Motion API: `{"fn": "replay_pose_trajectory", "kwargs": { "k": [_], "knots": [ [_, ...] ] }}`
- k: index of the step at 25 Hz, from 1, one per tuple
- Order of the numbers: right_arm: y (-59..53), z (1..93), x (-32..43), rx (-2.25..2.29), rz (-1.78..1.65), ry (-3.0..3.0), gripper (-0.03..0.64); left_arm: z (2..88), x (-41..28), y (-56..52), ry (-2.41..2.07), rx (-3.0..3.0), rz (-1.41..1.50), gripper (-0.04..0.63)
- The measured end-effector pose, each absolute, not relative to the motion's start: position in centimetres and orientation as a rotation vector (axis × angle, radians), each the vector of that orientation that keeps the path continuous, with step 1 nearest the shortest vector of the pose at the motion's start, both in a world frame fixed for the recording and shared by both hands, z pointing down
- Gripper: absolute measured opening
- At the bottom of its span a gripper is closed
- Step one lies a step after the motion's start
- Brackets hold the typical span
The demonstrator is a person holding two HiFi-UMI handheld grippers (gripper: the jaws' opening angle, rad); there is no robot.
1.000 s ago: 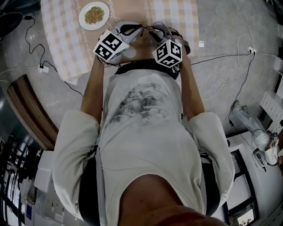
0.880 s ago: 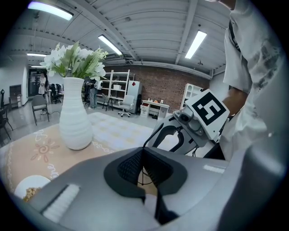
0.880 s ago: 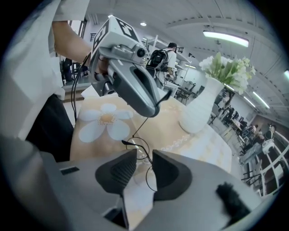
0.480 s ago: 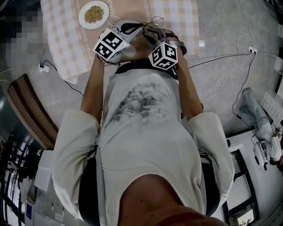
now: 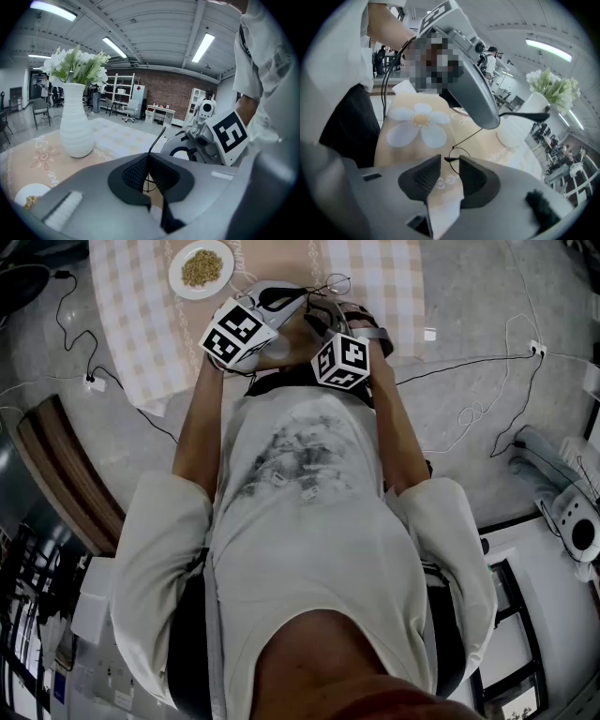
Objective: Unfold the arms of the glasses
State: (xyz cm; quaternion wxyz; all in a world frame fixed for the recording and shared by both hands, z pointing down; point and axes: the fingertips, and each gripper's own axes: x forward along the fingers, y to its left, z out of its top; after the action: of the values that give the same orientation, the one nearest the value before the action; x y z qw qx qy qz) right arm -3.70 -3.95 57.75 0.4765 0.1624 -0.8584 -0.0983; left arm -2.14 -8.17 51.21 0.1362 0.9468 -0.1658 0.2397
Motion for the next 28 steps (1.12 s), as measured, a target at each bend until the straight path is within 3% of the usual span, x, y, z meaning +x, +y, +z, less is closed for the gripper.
{"fn": "replay_pose_trajectory", "kwargs": {
  "k": [28],
  "knots": [
    [-4.4, 56.3, -4.0, 0.475, -0.327, -2.085, 0.043, 51.5, -2.6, -8.2, -0.493, 2.743, 0.705, 0.012]
  ]
}}
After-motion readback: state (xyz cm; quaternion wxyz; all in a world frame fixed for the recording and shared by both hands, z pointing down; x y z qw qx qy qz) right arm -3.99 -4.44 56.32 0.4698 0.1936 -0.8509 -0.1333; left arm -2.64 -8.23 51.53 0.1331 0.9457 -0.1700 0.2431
